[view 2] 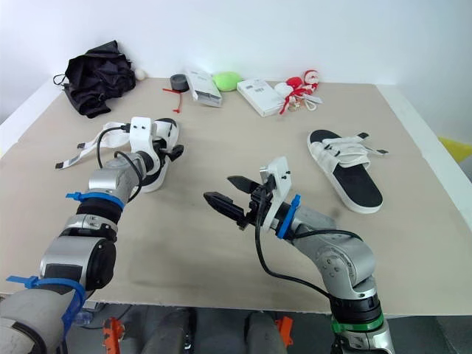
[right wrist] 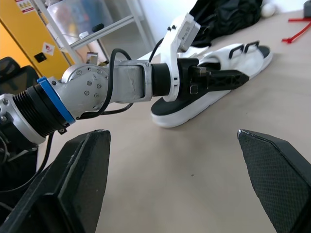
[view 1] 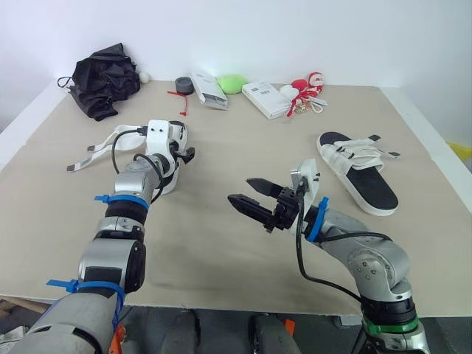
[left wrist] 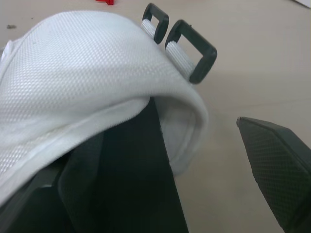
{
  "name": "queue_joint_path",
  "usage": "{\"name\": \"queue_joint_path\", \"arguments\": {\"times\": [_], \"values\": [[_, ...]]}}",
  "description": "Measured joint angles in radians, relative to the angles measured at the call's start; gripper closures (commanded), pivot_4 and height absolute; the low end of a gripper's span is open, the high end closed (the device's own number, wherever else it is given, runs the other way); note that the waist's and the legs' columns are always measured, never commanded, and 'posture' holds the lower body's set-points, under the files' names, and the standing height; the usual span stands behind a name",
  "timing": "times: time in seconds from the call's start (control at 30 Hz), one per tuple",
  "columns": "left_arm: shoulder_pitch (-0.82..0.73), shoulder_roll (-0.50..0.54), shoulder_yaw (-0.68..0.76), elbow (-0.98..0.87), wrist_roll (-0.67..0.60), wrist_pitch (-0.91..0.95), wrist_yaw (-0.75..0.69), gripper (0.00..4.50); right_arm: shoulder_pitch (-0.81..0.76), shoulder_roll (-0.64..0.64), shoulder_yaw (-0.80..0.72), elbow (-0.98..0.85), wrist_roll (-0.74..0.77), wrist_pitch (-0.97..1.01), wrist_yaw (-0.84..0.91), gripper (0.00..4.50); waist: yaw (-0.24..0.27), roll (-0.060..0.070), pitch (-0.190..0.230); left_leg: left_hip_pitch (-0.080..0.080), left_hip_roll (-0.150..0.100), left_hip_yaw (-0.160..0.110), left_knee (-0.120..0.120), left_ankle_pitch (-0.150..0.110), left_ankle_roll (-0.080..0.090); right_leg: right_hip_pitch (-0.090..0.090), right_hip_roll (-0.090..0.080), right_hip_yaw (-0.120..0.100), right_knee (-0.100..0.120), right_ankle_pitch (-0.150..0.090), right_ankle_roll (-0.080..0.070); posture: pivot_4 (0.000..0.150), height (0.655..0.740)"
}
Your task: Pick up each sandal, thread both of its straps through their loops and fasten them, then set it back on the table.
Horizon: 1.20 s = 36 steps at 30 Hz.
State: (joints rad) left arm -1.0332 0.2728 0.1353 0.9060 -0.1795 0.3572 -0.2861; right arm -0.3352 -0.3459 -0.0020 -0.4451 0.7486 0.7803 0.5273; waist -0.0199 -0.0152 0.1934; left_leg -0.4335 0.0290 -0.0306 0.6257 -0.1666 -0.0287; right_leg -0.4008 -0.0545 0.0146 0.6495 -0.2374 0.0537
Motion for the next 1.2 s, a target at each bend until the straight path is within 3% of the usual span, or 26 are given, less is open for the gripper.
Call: {"name": "queue_joint_path", "arguments": {"times": [0.17, 0.27, 0.33, 0.37, 0.47, 0.7, 0.83, 0.97, 1.07, 1.2], "values": [[-0.075, -0.016, 0.032, 0.159, 0.007, -0.094, 0.055, 1.38, -0.011, 0.007, 0.008, 0.019, -0.022, -0.025, 0.000, 0.00, 0.000, 0.000, 0.000, 0.000, 0.000, 0.000, 0.000, 0.001, 0.000, 0.000, 0.000, 0.000, 0.000, 0.001, 0.000, 0.150, 0.7400], [-0.117, -0.035, 0.043, 0.245, 0.015, -0.159, 0.082, 2.80, -0.018, 0.013, 0.026, 0.040, -0.041, -0.039, 0.002, 0.00, 0.002, 0.000, 0.000, -0.003, 0.000, 0.000, 0.000, 0.001, 0.000, -0.003, 0.000, 0.000, 0.000, 0.001, 0.001, 0.150, 0.7400], [-0.120, -0.043, 0.054, 0.257, 0.014, -0.175, 0.083, 3.10, -0.018, 0.012, 0.026, 0.040, -0.045, -0.039, 0.006, 0.00, 0.001, 0.000, 0.000, -0.004, -0.001, 0.000, 0.000, 0.001, 0.000, -0.003, 0.000, 0.000, 0.000, 0.001, 0.001, 0.150, 0.7400], [-0.124, -0.050, 0.062, 0.265, 0.014, -0.188, 0.082, 3.61, -0.018, 0.012, 0.026, 0.040, -0.046, -0.041, 0.010, 0.00, 0.002, 0.000, 0.000, -0.004, -0.001, 0.000, 0.000, 0.001, 0.000, -0.003, -0.001, 0.000, 0.000, 0.000, 0.001, 0.150, 0.7400], [-0.129, -0.057, 0.073, 0.278, 0.013, -0.201, 0.080, 4.46, -0.017, 0.008, 0.025, 0.040, -0.046, -0.041, 0.015, 0.00, 0.002, 0.000, 0.000, -0.004, -0.001, 0.000, 0.000, 0.001, 0.000, -0.003, -0.001, 0.000, 0.000, 0.001, 0.001, 0.150, 0.7400], [-0.128, -0.058, 0.079, 0.281, 0.016, -0.208, 0.060, 4.46, -0.014, -0.010, 0.019, 0.040, -0.041, -0.035, 0.018, 0.00, 0.002, 0.000, 0.000, -0.004, -0.001, 0.000, 0.000, 0.002, -0.002, -0.003, -0.001, 0.000, 0.000, 0.001, 0.001, 0.150, 0.7400], [-0.088, -0.067, 0.059, 0.230, 0.014, -0.212, -0.086, 4.46, -0.011, -0.035, -0.013, 0.040, -0.014, -0.020, 0.022, 0.00, 0.003, 0.000, 0.000, -0.004, -0.001, 0.000, 0.000, 0.002, -0.002, -0.003, -0.001, 0.000, 0.000, 0.001, 0.001, 0.150, 0.7400], [0.100, -0.062, -0.090, -0.077, 0.006, -0.243, -0.440, 4.46, 0.008, -0.109, -0.056, 0.039, 0.028, 0.001, 0.068, 0.00, 0.001, 0.000, 0.000, -0.005, -0.001, 0.002, -0.002, 0.002, -0.003, -0.005, -0.002, 0.002, -0.001, 0.005, -0.006, 0.150, 0.7400], [0.314, 0.036, -0.269, -0.435, -0.029, -0.270, -0.813, 4.46, 0.037, -0.204, -0.125, 0.055, 0.046, 0.009, 0.121, 0.00, -0.005, 0.000, 0.000, -0.005, -0.001, 0.003, -0.005, 0.002, -0.003, -0.006, -0.002, 0.004, -0.001, 0.005, -0.006, 0.150, 0.7400], [0.421, 0.165, -0.390, -0.639, -0.046, -0.268, -1.063, 4.50, 0.066, -0.288, -0.183, 0.064, 0.079, 0.009, 0.210, 1.33, -0.007, 0.000, 0.000, -0.003, 0.002, 0.002, -0.004, 0.002, -0.002, -0.006, 0.003, 0.004, 0.001, 0.005, -0.010, 0.150, 0.7400]]}}
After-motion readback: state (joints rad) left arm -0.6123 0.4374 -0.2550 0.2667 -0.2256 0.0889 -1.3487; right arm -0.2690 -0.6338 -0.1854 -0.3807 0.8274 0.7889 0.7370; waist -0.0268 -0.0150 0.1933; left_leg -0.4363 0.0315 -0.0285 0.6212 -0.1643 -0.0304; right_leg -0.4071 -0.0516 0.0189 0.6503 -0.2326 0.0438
